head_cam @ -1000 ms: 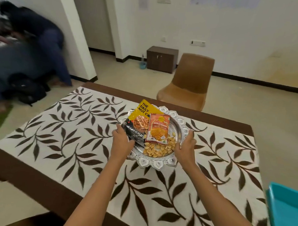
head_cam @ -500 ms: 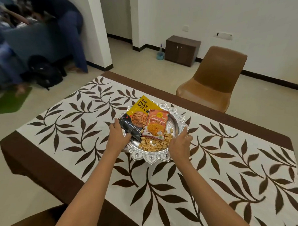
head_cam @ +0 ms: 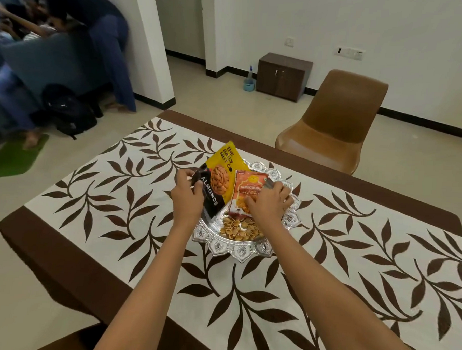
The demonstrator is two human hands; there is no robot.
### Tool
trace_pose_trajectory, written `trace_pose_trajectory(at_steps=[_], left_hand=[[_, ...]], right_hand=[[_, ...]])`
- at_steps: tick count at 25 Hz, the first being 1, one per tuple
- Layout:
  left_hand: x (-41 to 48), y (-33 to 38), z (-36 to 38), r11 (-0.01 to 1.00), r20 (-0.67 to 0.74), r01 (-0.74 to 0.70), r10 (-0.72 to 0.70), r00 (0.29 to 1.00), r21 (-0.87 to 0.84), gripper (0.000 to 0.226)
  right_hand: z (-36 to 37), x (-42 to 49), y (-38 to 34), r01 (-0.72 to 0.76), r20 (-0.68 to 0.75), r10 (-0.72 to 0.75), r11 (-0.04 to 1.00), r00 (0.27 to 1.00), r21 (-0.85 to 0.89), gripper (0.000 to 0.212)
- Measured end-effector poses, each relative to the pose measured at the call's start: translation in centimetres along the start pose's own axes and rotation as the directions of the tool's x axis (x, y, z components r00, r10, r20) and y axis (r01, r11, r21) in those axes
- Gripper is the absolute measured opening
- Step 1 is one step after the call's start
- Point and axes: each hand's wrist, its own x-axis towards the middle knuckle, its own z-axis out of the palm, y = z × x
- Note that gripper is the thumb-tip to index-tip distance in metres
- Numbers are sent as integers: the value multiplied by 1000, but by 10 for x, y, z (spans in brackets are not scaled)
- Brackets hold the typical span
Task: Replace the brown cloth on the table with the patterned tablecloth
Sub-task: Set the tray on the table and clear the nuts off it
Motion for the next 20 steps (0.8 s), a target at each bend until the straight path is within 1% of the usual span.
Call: trace_pose_trajectory(at_steps=[1,2,3,4,5,6,7,9,10,11,12,13,14,15,17,19,20], left_hand=[[-1,3,-1,998,-24,-52,51,998,-22,17],[-2,7,-3,992,-54,-119,118,992,-29,15],[-4,11,-5,980,-93,-195,192,977,-27,14],[-6,13,-8,962,-135,-271,266,955,-22,13],[-10,15,-10,942,-169,-334,326,930,-19,12],[-12,16,-12,931,-191,-364,354,915,-19,13],[-14,16,-12,933,-205,-358,345,916,-29,14],[-18,14,-9,954,-247,-294,269,931,-67,16],[-19,15,-7,960,-275,-266,233,933,-90,17],[-21,17,-5,964,-297,-238,194,935,-120,18],[-24,20,-2,966,-311,-205,149,939,-156,18],[-27,23,0,965,-319,-173,105,942,-196,19],[-30,26,3,960,-317,-140,59,947,-241,19],[-34,30,7,950,-299,-98,5,954,-297,20],[-44,40,21,896,-213,3,-109,971,-444,23],[-62,54,43,801,-98,99,-193,976,-591,22],[-75,63,57,757,-43,136,-212,976,-639,21]], right_hand=[[0,0,0,17,-48,-14,997,999,81,38],[-2,-1,0,55,-93,-36,977,995,208,30],[-5,-1,1,107,-126,-63,918,990,381,17],[-8,-2,2,159,-149,-93,831,984,532,13],[-9,-4,5,206,-184,-115,757,976,620,16],[-12,-6,6,234,-211,-123,721,970,652,16],[-15,-8,9,235,-214,-119,700,970,675,16],[-18,-12,14,172,-174,-60,634,983,754,22],[-20,-13,15,99,-116,-5,547,993,831,28],[-23,-10,16,-24,4,50,419,999,908,37],[-28,-7,17,-174,158,82,258,984,950,48],[-33,-4,19,-305,300,72,90,951,948,59],[-37,-1,25,-389,390,40,-42,920,920,66],[-42,-1,33,-436,440,8,-119,898,892,66],[-61,-6,54,-452,456,-17,-164,890,877,58],[-81,-14,86,-418,416,-53,-195,908,887,58],[-90,-20,110,-395,390,-66,-221,918,892,57]])
